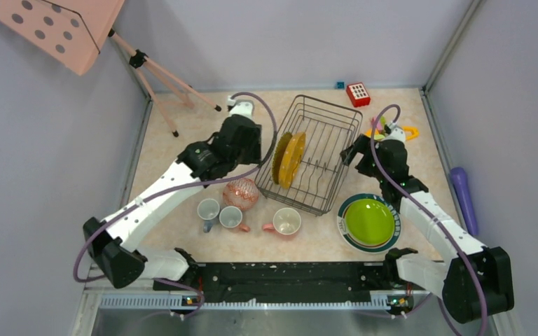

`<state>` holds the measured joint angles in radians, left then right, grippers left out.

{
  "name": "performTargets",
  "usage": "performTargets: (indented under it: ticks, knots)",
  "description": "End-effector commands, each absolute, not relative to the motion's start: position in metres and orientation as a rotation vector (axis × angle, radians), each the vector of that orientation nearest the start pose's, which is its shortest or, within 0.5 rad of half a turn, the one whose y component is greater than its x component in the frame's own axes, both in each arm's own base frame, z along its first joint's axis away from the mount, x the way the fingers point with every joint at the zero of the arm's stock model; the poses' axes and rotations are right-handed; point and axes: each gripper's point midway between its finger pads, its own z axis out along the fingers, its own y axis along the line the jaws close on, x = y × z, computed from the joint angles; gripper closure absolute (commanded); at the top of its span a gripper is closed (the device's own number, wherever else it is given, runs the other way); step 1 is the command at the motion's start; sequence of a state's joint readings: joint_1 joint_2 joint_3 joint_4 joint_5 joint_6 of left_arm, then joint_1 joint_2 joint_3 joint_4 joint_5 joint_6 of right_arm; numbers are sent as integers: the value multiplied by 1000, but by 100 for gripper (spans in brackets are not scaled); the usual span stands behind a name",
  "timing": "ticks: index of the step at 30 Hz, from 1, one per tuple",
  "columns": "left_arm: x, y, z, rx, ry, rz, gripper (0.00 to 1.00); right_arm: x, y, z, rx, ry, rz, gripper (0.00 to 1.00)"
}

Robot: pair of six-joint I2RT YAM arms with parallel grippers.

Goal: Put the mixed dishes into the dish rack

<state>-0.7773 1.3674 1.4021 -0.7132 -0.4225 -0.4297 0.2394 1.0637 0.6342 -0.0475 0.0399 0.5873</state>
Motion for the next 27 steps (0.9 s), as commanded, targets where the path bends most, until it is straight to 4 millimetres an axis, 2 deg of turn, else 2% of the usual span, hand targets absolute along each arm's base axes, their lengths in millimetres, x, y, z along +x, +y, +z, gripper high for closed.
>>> performTargets:
  ticks: [1, 4, 8, 13, 16, 22, 27]
  knots:
    - [300, -209, 246, 75, 2191, -378, 44, 343, 94, 175, 390, 1962, 473, 6]
    - [297, -208, 224, 90, 2245, -404, 48, 342, 91, 175, 392, 1956, 459, 6]
    - [297, -224, 202, 134, 2292, -498, 47, 339, 89, 172, 392, 1959, 444, 6]
    - [308, -225, 176, 106, 2352, -490, 49, 336, 87, 173, 397, 1956, 438, 6]
    - [314, -226, 159, 101, 2390, -485, 54, 334, 86, 177, 390, 1937, 441, 6]
    - [323, -226, 141, 75, 2435, -489, 67, 331, 82, 174, 390, 1934, 417, 7]
    - [325, -224, 129, 61, 2494, -454, 68, 331, 83, 170, 385, 1944, 422, 7]
